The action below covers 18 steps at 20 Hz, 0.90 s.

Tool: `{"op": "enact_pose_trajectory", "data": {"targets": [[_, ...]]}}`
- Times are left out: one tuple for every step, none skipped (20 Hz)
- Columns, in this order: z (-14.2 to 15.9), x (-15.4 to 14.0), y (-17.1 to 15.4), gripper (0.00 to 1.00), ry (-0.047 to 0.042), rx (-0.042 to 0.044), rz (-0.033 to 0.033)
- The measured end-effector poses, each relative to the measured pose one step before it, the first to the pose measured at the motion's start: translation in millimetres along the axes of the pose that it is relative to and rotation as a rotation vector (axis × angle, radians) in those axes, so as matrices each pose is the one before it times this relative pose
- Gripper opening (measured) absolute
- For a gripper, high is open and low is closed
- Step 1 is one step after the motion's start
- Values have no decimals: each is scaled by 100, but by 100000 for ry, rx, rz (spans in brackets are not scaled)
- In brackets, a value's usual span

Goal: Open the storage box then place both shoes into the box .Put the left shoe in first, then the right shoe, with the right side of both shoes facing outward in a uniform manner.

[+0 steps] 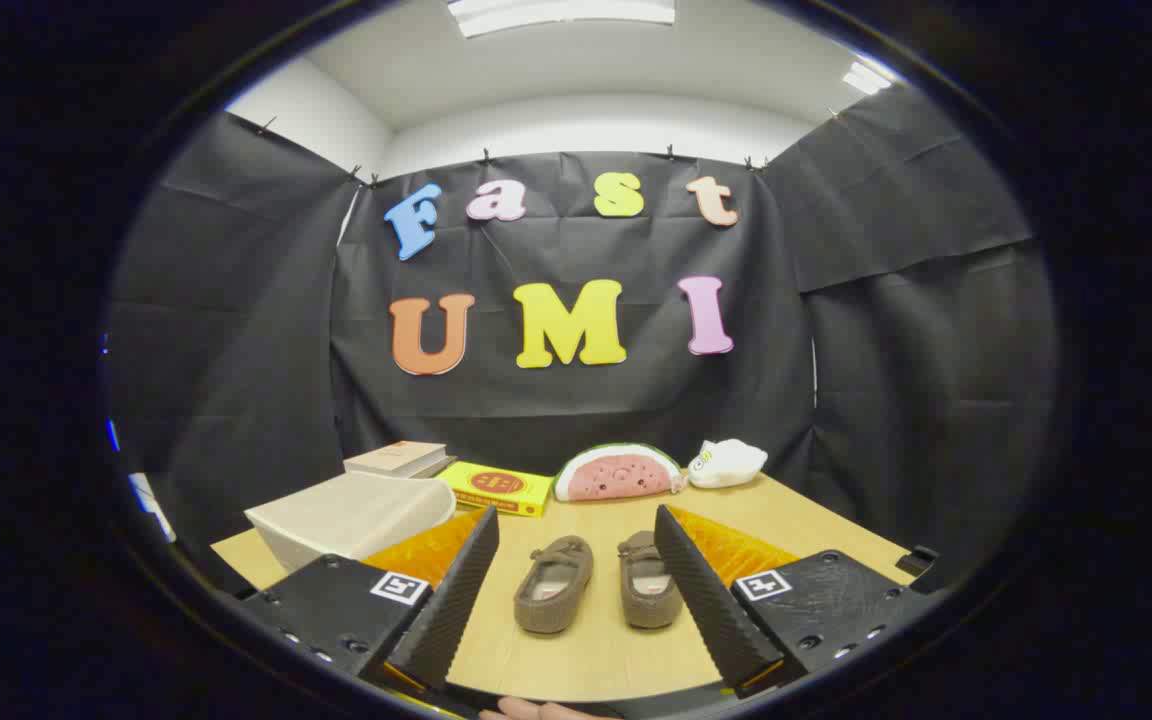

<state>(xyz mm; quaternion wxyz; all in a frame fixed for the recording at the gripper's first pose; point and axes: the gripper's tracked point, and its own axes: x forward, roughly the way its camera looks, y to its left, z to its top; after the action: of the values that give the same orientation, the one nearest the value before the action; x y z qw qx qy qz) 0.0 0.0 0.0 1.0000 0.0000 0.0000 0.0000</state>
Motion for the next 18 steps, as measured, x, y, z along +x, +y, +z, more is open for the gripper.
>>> {"op": "enact_pose_trajectory", "data": {"targets": [[-23, 10, -140, 95, -201, -97, -498], [156, -142, -83, 95, -159, -153, -334], [12, -170, -13, 95, -106, -58, -30], [69, -124, -27, 95, -134, -60, 7], [65, -175, -93, 95, -399, -165, -100], [31, -156, -101, 95, -245, -270, -286], [-108, -47, 0, 95, -348, -11, 68], [-143, -11, 31, 95, 329, 30, 233], [-284, 23, 72, 95, 476, 319, 305], [4, -16, 25, 95, -14, 536, 188], [-107, 100, 161, 95, 413, -683, 687], [-181, 109, 35, 95, 632, -822, 255], [-63, 108, -237, 95, 148, -787, -512], [59, 66, -241, 95, -249, -530, -289], [-109, 158, -107, 95, 250, 109, -276], [-107, 177, -107, 95, 339, 718, 58], [-10, 244, -56, 95, 109, 670, 51], [44, 296, -140, 95, 122, 329, -125]]}}
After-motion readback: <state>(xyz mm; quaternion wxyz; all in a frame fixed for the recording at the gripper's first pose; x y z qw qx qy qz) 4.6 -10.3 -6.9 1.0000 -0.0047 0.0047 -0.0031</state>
